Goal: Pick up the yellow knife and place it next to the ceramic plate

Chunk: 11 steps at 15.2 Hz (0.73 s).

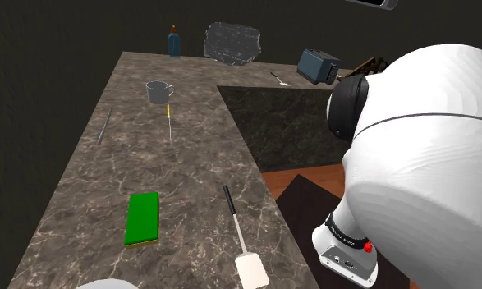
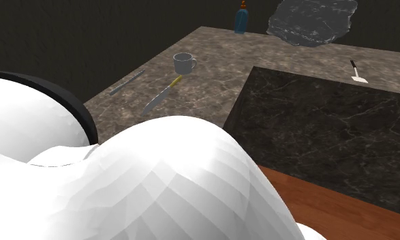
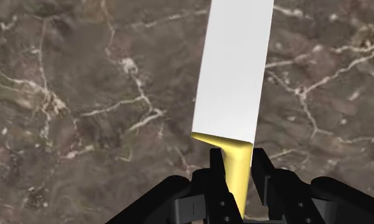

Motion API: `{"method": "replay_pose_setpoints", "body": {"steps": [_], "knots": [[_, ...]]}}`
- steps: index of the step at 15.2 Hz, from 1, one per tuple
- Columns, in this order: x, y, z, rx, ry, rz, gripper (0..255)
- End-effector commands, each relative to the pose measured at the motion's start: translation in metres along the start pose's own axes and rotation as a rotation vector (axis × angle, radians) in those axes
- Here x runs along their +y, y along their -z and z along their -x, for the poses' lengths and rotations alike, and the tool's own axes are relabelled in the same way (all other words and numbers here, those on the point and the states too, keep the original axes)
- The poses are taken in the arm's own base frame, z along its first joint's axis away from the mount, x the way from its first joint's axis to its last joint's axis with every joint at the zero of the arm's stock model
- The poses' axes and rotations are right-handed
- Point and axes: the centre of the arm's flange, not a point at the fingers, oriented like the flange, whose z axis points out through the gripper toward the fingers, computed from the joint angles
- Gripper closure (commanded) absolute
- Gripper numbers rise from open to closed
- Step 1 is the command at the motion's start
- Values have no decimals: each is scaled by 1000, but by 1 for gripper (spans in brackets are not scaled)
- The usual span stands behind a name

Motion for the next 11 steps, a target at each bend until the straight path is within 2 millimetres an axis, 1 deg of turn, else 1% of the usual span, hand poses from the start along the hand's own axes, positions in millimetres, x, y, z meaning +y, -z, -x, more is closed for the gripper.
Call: {"method": "replay_pose_setpoints", "body": {"steps": [1, 5, 6, 11], "knots": [[0, -1, 0, 0, 0, 0, 255], [0, -1, 0, 0, 0, 0, 255], [0, -1, 0, 0, 0, 0, 0], [0, -1, 0, 0, 0, 0, 0]]}}
